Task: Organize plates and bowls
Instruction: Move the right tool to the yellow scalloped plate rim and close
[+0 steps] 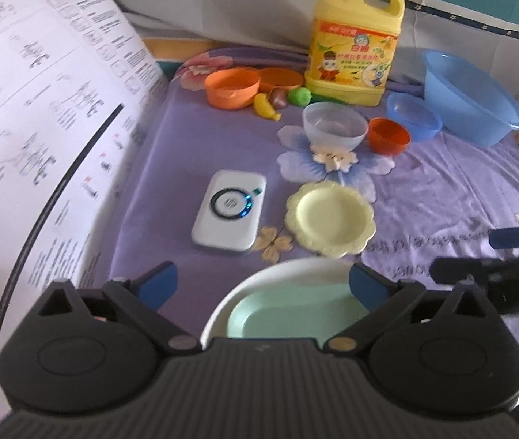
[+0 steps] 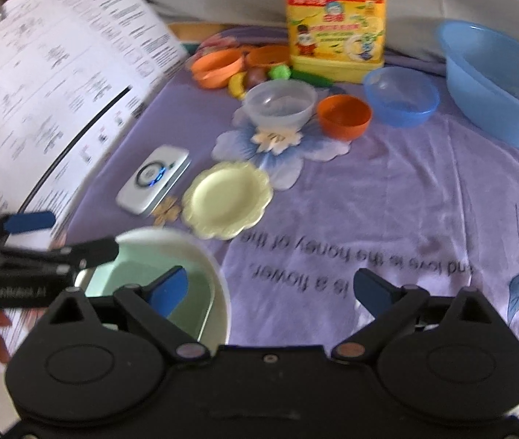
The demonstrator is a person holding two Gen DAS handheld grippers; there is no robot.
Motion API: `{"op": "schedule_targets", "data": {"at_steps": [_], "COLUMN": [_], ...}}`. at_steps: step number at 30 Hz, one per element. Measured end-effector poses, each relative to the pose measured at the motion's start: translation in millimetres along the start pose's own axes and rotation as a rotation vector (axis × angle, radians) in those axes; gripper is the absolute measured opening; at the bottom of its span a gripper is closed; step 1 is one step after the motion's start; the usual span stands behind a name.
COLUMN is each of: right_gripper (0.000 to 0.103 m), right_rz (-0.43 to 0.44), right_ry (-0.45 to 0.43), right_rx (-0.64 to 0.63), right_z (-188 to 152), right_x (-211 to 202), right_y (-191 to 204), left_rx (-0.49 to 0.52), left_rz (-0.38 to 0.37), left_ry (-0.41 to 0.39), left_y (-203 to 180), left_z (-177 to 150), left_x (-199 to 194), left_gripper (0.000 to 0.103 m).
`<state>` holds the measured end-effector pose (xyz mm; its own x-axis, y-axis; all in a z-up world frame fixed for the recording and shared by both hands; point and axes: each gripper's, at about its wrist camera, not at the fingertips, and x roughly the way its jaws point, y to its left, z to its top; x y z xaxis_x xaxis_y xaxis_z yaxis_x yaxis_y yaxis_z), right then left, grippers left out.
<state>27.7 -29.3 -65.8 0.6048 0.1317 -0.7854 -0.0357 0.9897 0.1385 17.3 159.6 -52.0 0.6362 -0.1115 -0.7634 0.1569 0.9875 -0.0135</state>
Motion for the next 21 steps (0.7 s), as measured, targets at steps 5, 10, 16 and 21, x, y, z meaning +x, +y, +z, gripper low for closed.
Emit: {"op": "schedule_targets", "data": {"at_steps": [5,10,16,21], "right_gripper": [0.087,0.070,0.046,0.037], "right_rz": [0.027,0.080,0.109,0.130], "right_ry": [0.003,0.020,0.064,0.090], "right_rx": [0.054,0.084,0.092,0.107], "right_z": [20,33,40,42], "right_x": [21,49,81,98], "right_y": [-12,-12,-8,-8], "left_rx": [0.031,0.018,0.012,0.022], "left_rz": [-0.029,-0.061,-0.098,-0.105], "left_ry": [-0.005,0.024,0.049,0.072], "left_y": [-13,-18,-20,-23], "left_z": [10,18,22,26], "left_x": [14,33,52,68], "left_gripper": [0.100,0.085,0.073,0.067]}}
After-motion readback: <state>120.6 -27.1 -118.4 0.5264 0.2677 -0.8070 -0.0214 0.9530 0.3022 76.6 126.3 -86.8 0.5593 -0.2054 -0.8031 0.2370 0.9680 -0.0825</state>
